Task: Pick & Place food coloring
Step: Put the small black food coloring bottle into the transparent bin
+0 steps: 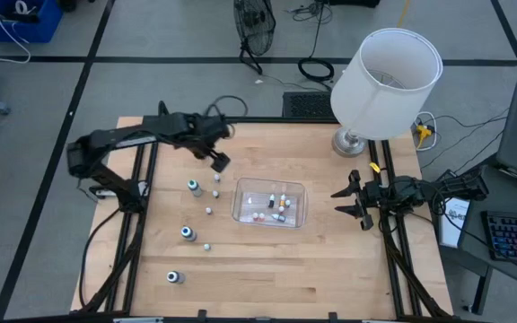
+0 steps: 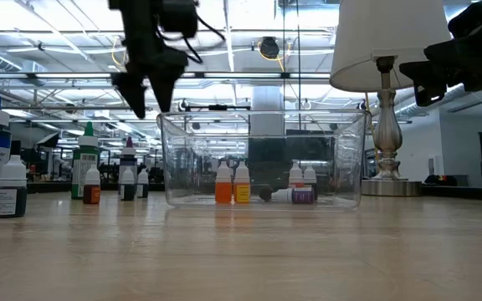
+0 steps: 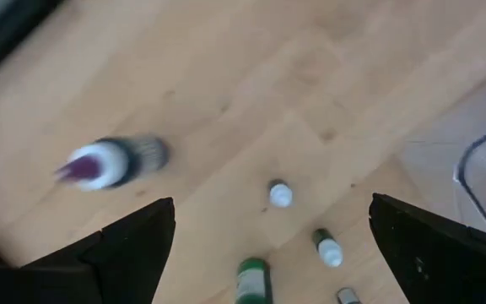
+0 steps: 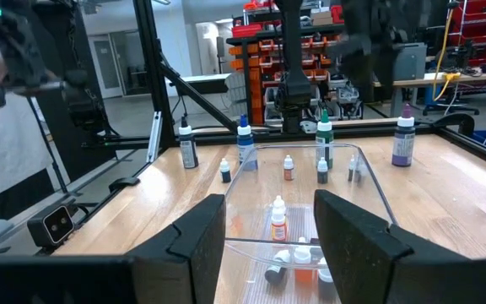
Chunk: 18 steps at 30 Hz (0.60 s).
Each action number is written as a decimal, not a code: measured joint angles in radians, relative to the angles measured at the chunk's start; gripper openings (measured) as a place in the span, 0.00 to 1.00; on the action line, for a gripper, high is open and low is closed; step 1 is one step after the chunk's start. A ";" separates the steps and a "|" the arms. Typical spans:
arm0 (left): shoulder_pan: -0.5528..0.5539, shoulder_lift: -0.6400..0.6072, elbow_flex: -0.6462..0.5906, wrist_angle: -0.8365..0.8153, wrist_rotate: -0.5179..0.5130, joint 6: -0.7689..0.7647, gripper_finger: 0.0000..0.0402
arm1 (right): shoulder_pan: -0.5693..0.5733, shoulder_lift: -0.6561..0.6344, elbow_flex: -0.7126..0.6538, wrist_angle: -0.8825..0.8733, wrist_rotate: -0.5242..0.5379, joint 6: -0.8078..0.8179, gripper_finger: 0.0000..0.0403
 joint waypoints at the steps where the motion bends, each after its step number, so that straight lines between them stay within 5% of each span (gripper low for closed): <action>1: 0.001 0.027 0.000 0.009 0.011 0.012 0.97 | 0.000 0.000 0.000 0.000 0.000 0.000 0.42; 18: -0.096 0.237 -0.032 0.044 0.042 -0.044 0.97 | 0.000 0.000 0.000 0.000 0.000 0.000 0.42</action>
